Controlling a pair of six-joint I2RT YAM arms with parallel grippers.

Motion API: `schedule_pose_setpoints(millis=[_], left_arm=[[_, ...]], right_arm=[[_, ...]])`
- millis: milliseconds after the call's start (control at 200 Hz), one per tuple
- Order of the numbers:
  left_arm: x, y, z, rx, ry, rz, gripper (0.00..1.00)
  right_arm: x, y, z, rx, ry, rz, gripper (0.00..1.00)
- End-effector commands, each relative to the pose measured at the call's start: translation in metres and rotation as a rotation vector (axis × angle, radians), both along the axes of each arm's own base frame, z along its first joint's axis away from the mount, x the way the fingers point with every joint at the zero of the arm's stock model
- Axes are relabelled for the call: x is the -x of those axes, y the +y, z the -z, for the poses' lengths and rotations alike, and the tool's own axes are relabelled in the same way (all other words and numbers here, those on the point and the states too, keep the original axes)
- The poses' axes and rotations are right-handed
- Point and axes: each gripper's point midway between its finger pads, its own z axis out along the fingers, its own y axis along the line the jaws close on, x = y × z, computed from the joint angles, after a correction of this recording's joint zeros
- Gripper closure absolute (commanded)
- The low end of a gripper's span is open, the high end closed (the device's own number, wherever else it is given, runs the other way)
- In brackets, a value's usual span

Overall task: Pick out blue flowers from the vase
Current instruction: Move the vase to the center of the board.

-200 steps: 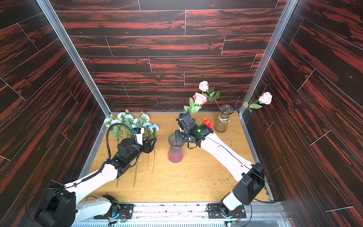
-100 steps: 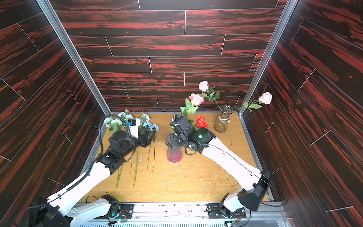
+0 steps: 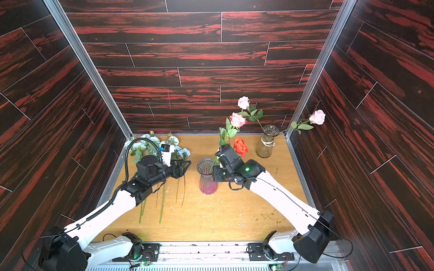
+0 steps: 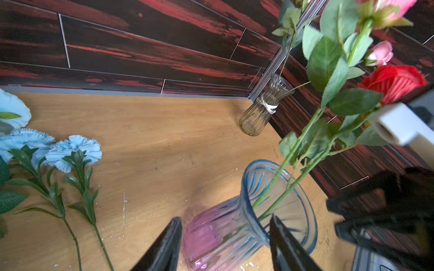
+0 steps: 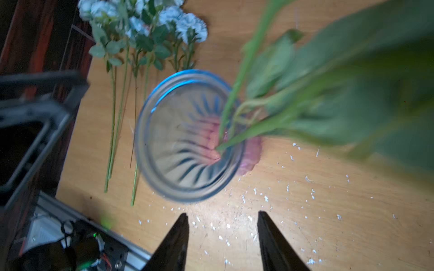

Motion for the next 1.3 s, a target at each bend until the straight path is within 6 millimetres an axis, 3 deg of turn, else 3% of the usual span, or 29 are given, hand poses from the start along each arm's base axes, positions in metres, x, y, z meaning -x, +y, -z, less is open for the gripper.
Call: schedule_pose_setpoints(millis=[0,190,431,536,741,897,1067,1293], left_arm=[[-0.003,-0.001,0.002,-0.025,-0.039,0.008,0.39],[-0.004,0.000,0.014,-0.059,-0.037,0.004,0.39],[-0.002,0.002,0.014,-0.067,-0.046,0.003,0.39],[-0.002,0.004,0.015,-0.072,-0.049,-0.005,0.39],[0.000,0.013,0.016,-0.095,-0.059,-0.045,0.39],[-0.001,0.026,0.015,-0.106,-0.081,-0.114,0.39],[0.000,0.034,0.015,-0.121,-0.099,-0.148,0.39],[-0.001,0.036,0.018,-0.125,-0.104,-0.160,0.39]], right_arm=[[-0.017,0.016,-0.013,-0.129,-0.023,-0.020,0.51],[-0.034,0.028,0.001,-0.092,0.012,-0.032,0.56],[-0.040,0.025,0.017,-0.011,0.059,-0.025,0.60],[-0.042,0.026,0.023,0.026,0.084,-0.031,0.68],[-0.054,0.029,0.024,0.067,0.091,-0.031,0.98],[-0.065,0.023,0.017,0.060,0.080,-0.020,1.00],[-0.082,-0.003,0.008,0.047,0.056,0.026,1.00],[-0.123,-0.068,-0.006,0.005,-0.045,0.152,1.00]])
